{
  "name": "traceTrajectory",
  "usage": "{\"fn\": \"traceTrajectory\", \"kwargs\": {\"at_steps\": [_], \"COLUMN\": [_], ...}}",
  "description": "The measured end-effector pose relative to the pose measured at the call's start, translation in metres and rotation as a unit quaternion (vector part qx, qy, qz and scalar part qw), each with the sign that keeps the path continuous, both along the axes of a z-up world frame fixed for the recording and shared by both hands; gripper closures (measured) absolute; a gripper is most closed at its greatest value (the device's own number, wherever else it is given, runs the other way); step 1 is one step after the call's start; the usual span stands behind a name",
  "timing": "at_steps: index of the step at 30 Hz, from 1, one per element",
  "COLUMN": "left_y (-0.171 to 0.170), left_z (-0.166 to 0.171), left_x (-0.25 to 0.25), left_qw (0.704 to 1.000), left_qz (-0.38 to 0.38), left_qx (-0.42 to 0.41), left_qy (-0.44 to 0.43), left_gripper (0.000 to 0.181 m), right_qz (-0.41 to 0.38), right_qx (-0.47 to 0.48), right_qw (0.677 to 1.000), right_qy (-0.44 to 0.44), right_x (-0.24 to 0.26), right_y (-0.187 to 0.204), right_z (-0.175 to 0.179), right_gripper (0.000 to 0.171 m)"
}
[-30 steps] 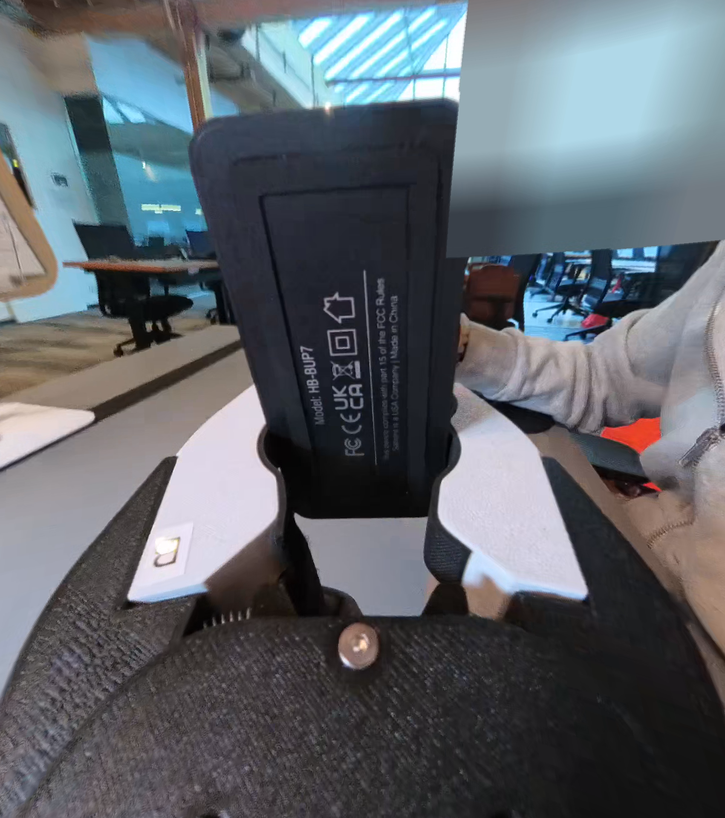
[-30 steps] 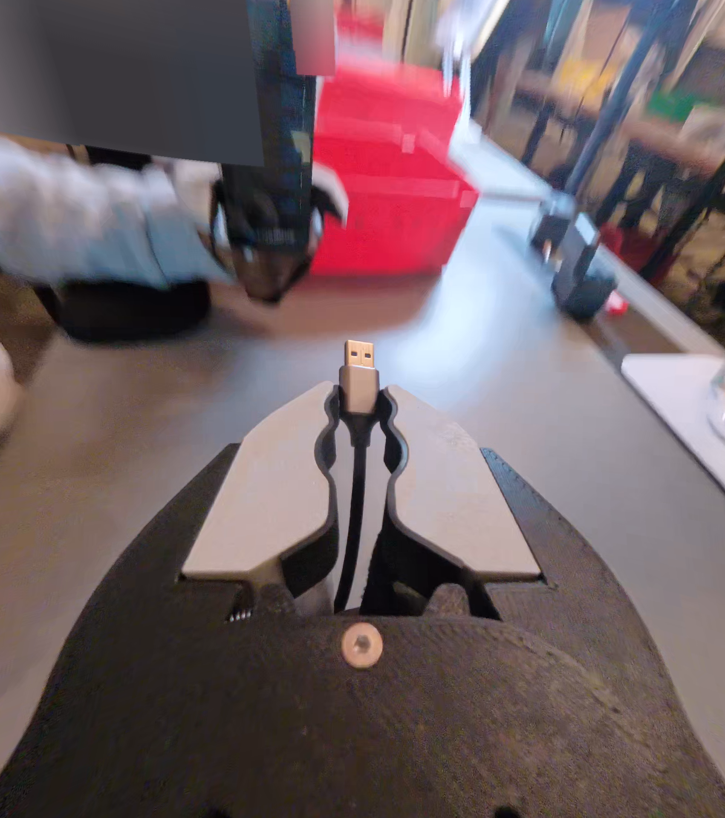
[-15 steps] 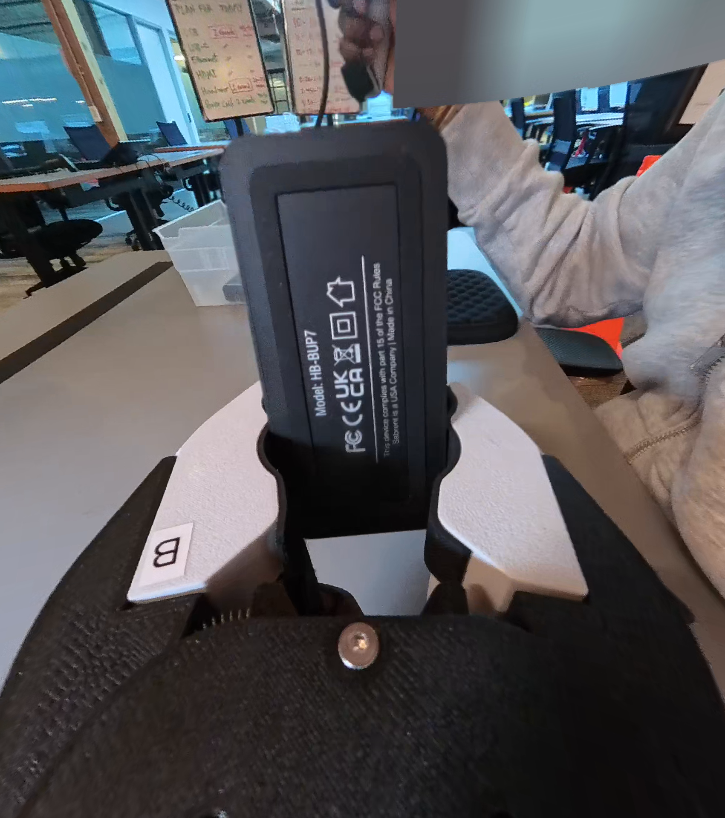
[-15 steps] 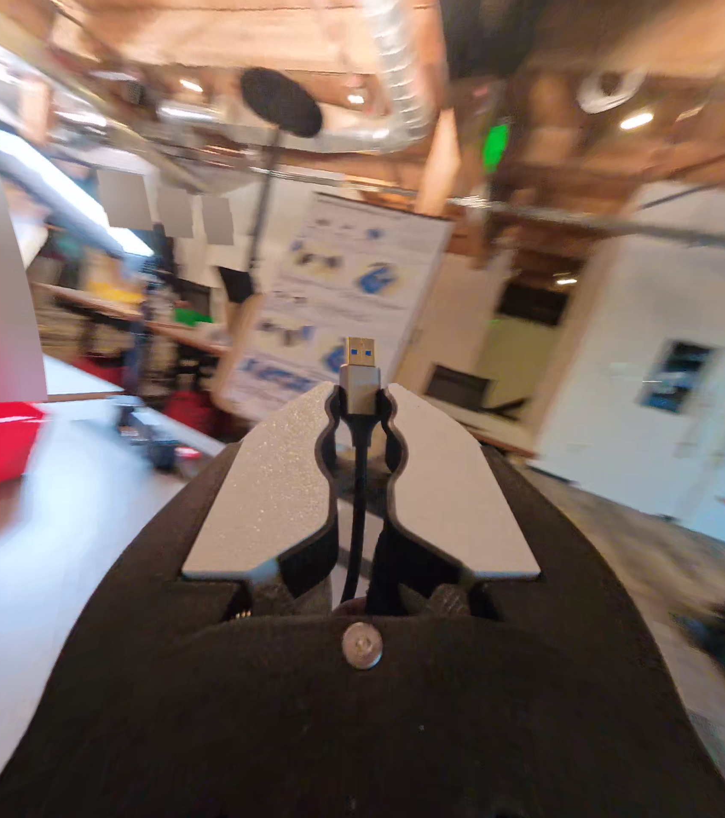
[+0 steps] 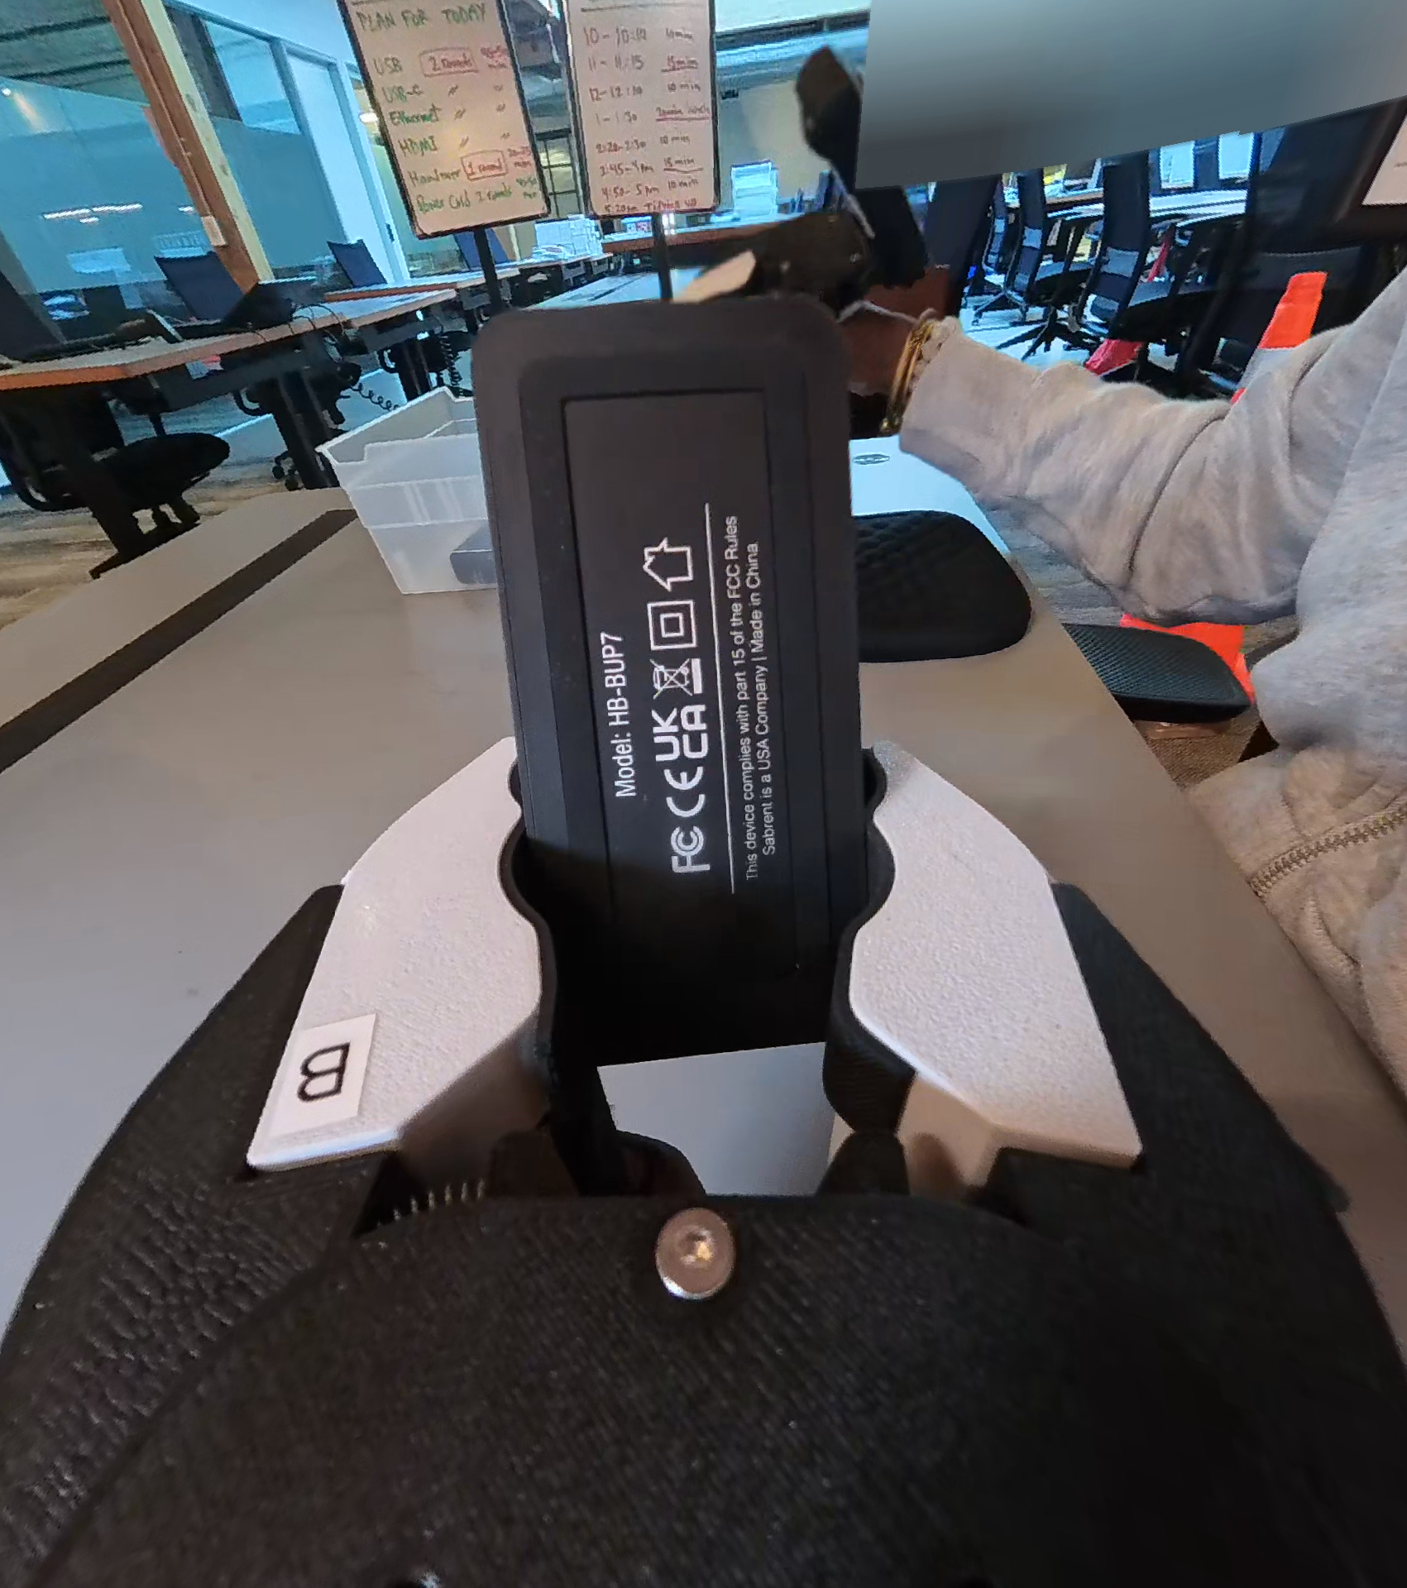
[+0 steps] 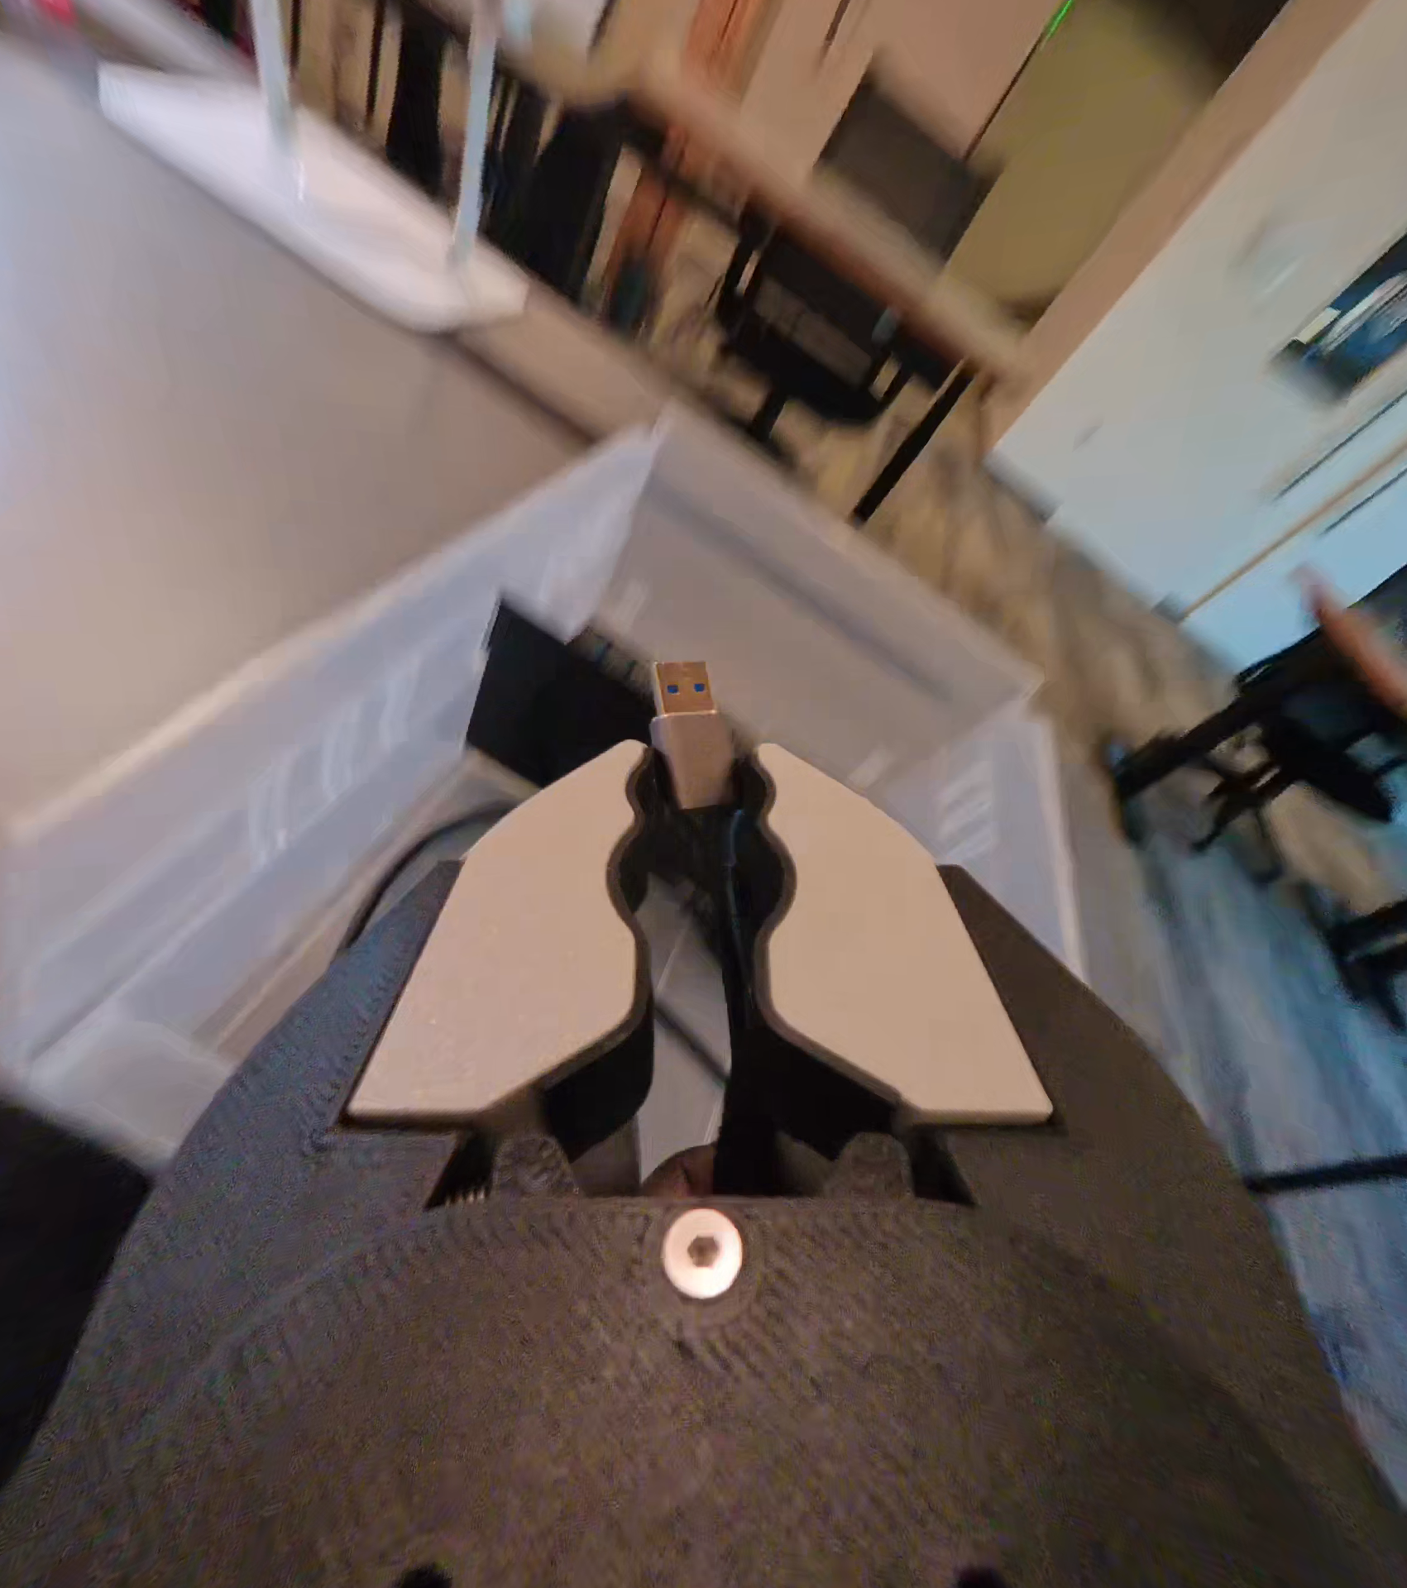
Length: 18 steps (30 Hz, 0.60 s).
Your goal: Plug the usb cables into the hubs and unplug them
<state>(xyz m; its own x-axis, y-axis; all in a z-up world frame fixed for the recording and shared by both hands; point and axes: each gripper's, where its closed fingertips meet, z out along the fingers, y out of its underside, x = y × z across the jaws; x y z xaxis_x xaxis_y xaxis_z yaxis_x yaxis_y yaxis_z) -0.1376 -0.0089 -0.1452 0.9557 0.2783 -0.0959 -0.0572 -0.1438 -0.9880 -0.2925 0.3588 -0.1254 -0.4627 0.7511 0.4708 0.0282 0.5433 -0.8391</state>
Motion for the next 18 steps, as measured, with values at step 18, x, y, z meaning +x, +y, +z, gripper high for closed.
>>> {"fn": "traceTrajectory", "kwargs": {"at_steps": [18], "left_y": [-0.002], "left_z": [0.004], "left_x": [-0.008], "left_qw": [1.0], "left_qz": [0.025], "left_qx": [0.015], "left_qy": [-0.002], "left_gripper": [0.11], "right_qz": [-0.028], "right_qx": [0.018], "right_qw": [0.989], "right_qy": [-0.142], "right_x": [-0.021], "right_y": [-0.023], "right_z": [0.011], "right_gripper": [0.118]}}
